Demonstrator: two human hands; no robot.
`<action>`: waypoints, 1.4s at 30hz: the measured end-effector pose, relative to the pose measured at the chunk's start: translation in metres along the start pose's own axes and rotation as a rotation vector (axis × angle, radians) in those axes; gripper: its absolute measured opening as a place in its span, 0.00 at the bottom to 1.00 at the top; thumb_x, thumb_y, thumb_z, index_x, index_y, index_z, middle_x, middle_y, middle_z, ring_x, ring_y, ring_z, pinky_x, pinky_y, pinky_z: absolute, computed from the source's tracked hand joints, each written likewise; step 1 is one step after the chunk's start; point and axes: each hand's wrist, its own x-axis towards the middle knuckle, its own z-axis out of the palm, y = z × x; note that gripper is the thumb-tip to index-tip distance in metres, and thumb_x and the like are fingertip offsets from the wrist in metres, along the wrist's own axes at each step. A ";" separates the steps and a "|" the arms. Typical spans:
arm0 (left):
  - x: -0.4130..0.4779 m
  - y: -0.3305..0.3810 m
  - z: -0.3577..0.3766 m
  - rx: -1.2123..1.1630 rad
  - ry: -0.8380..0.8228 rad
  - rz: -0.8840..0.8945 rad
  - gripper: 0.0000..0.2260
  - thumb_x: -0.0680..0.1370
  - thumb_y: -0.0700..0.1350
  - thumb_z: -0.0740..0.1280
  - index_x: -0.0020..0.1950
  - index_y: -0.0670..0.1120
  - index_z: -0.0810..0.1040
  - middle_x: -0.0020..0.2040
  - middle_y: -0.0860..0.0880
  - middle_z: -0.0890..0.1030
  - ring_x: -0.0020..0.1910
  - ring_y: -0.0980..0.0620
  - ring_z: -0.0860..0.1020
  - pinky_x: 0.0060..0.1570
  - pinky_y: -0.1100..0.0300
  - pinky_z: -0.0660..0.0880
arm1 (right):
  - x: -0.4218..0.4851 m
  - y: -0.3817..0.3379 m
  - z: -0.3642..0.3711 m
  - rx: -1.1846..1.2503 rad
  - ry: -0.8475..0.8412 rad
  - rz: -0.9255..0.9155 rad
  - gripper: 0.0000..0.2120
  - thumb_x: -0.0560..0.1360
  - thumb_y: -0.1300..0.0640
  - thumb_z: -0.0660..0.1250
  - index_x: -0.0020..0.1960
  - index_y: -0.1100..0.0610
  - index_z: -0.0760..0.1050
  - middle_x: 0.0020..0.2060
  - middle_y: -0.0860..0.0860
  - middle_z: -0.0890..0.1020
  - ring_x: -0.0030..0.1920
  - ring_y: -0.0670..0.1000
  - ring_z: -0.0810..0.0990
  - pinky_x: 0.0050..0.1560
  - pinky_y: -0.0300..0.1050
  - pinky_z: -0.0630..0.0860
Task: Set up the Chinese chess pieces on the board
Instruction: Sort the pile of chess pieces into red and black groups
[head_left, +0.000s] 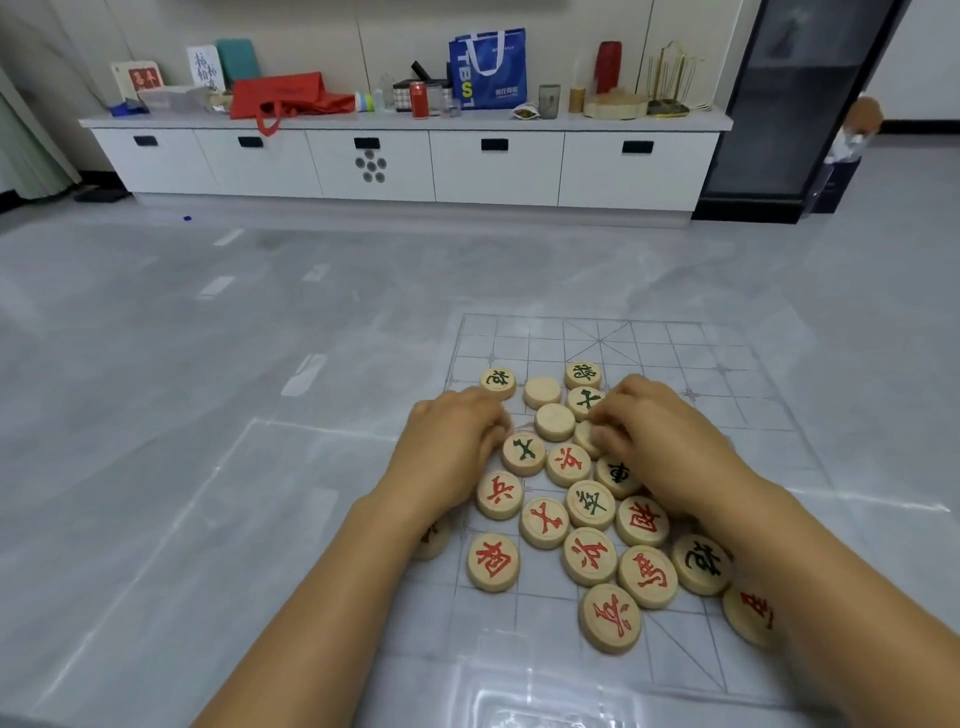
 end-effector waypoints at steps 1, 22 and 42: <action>-0.001 -0.003 -0.002 -0.021 0.014 -0.034 0.06 0.78 0.42 0.61 0.50 0.47 0.77 0.54 0.50 0.77 0.54 0.48 0.74 0.56 0.54 0.68 | 0.004 -0.005 -0.002 -0.027 -0.010 0.055 0.12 0.77 0.53 0.59 0.57 0.55 0.74 0.56 0.52 0.74 0.55 0.53 0.73 0.51 0.45 0.70; 0.001 -0.010 -0.008 -0.279 -0.093 -0.229 0.11 0.75 0.44 0.66 0.57 0.49 0.73 0.54 0.48 0.74 0.53 0.48 0.73 0.54 0.53 0.72 | -0.036 0.008 0.008 0.036 0.249 -0.064 0.04 0.74 0.61 0.65 0.46 0.53 0.72 0.37 0.46 0.74 0.38 0.49 0.71 0.33 0.42 0.66; -0.018 -0.008 -0.010 -0.209 0.043 -0.093 0.08 0.77 0.40 0.63 0.53 0.43 0.79 0.67 0.52 0.73 0.64 0.53 0.72 0.57 0.67 0.66 | -0.035 0.026 0.024 0.170 0.252 -0.052 0.09 0.75 0.56 0.65 0.50 0.54 0.82 0.51 0.49 0.83 0.56 0.52 0.76 0.55 0.42 0.64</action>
